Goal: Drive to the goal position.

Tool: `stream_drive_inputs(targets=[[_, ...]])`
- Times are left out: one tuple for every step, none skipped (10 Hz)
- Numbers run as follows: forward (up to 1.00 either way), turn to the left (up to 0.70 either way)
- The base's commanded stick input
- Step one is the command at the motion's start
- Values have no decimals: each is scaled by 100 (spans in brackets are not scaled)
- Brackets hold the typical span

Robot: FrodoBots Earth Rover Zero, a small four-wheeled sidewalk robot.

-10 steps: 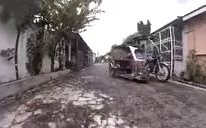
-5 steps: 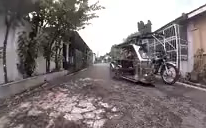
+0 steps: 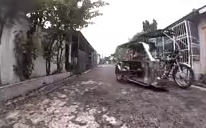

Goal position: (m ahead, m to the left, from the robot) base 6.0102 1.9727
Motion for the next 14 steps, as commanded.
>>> stream_drive_inputs(targets=[[70,2],[70,2],[70,2],[70,2],[70,3],[70,33],[70,35],[70,6],[70,0],[70,0],[70,0],[70,0],[70,2],[70,2]])
